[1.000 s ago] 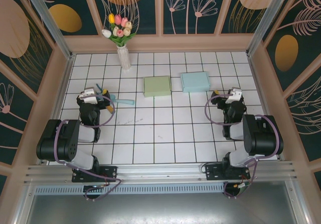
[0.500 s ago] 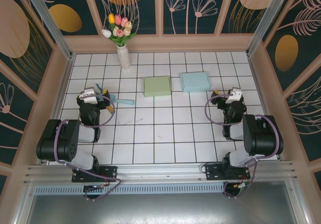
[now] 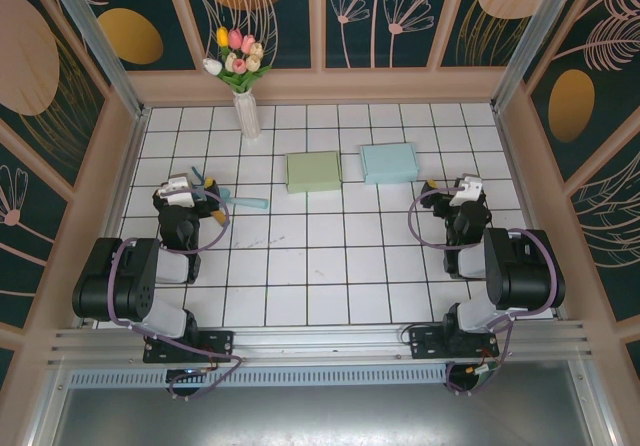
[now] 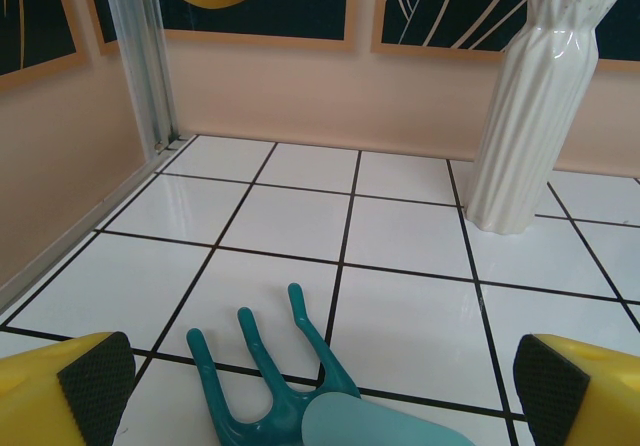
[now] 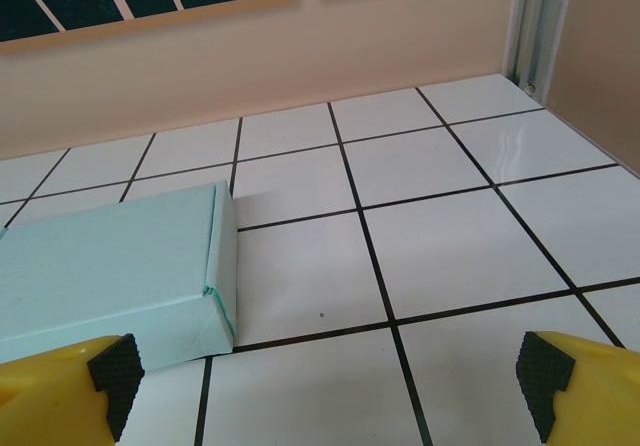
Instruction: Fold the paper box
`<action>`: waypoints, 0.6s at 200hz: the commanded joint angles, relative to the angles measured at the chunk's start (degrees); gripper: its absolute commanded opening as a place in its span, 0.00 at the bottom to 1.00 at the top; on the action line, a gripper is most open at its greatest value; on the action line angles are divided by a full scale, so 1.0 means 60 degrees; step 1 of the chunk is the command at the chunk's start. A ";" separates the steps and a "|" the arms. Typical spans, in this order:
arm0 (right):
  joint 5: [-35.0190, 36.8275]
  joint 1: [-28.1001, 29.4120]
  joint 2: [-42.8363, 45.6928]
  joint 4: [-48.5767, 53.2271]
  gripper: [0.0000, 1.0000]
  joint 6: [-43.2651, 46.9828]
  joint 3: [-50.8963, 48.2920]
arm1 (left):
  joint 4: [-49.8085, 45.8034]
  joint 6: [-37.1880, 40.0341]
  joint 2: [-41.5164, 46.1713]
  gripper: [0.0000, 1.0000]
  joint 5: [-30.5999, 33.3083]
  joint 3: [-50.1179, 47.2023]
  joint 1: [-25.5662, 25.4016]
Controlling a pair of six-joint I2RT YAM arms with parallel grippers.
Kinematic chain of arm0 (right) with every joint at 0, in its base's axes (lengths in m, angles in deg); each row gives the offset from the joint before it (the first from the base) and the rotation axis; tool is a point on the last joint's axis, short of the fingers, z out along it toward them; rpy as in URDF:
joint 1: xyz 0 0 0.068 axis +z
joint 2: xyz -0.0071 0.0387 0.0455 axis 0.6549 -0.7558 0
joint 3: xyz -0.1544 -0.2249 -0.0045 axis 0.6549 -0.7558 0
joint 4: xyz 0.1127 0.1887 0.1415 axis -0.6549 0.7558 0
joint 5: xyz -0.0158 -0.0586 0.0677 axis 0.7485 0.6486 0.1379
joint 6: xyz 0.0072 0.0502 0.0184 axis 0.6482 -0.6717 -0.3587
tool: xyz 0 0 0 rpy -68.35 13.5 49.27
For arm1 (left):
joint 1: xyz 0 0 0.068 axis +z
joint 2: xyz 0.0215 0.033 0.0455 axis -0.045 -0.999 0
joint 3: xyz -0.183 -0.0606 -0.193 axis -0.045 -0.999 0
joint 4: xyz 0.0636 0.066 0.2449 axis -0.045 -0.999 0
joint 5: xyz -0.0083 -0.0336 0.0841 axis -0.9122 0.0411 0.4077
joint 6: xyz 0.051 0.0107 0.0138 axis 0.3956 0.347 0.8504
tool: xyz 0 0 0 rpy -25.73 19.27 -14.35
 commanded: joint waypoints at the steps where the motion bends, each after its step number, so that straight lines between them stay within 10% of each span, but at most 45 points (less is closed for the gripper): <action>1: -0.0200 0.0044 -0.0075 -0.0173 0.99 0.0163 0.0174 | 0.0081 0.0108 -0.0009 0.99 -0.0109 0.0130 0.0056; 120: -0.0200 0.0041 -0.0073 -0.0171 0.99 0.0165 0.0179 | -0.0201 0.0078 -0.0121 0.99 -0.0189 0.0337 0.0085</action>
